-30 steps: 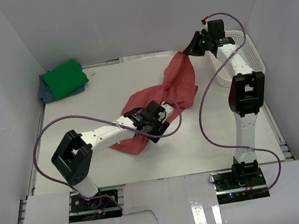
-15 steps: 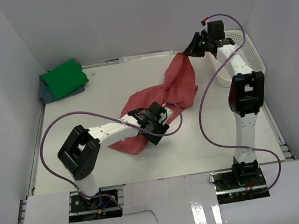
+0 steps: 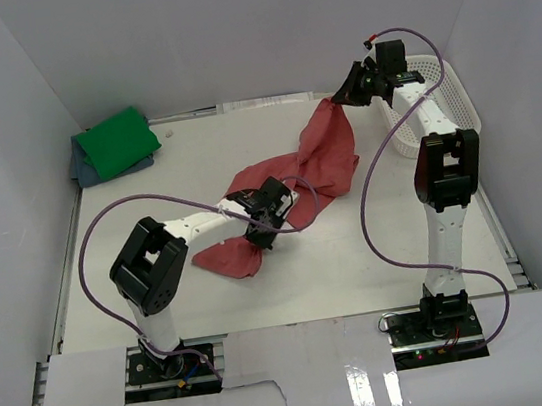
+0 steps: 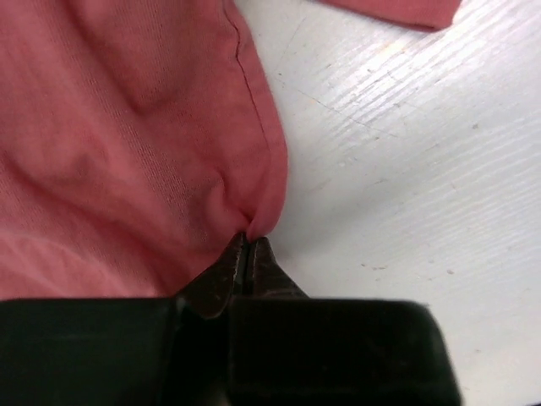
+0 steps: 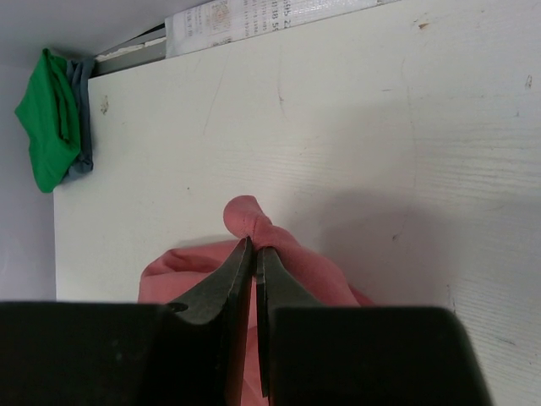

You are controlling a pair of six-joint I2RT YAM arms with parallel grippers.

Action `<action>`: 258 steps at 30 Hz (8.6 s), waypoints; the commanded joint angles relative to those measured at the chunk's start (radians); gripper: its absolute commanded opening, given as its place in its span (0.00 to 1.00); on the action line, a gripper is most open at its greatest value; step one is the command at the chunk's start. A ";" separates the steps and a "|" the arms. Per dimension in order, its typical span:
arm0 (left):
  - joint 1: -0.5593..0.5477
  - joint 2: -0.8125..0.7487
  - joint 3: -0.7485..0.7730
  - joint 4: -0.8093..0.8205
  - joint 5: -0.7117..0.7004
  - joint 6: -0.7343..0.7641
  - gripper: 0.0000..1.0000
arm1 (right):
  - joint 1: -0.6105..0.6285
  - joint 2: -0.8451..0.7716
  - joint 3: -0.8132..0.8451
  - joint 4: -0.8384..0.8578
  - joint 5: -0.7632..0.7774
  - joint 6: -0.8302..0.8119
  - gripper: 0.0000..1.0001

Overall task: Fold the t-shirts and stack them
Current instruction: Flatten out the tshirt

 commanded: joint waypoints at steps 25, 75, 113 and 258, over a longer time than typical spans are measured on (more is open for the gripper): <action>0.582 -0.107 -0.032 0.099 0.608 -0.244 0.72 | -0.001 -0.055 0.004 0.015 -0.016 -0.012 0.08; 0.147 -0.058 0.283 -0.442 -0.170 -0.487 0.62 | -0.001 -0.030 -0.022 -0.002 -0.016 -0.040 0.08; 0.140 -0.084 0.339 -0.432 -0.196 -0.429 0.00 | 0.030 -0.134 0.045 -0.182 0.041 -0.136 0.08; 0.502 -0.573 -0.219 0.584 -0.245 -0.105 0.00 | 0.060 -1.207 -1.145 0.684 0.064 -0.110 0.08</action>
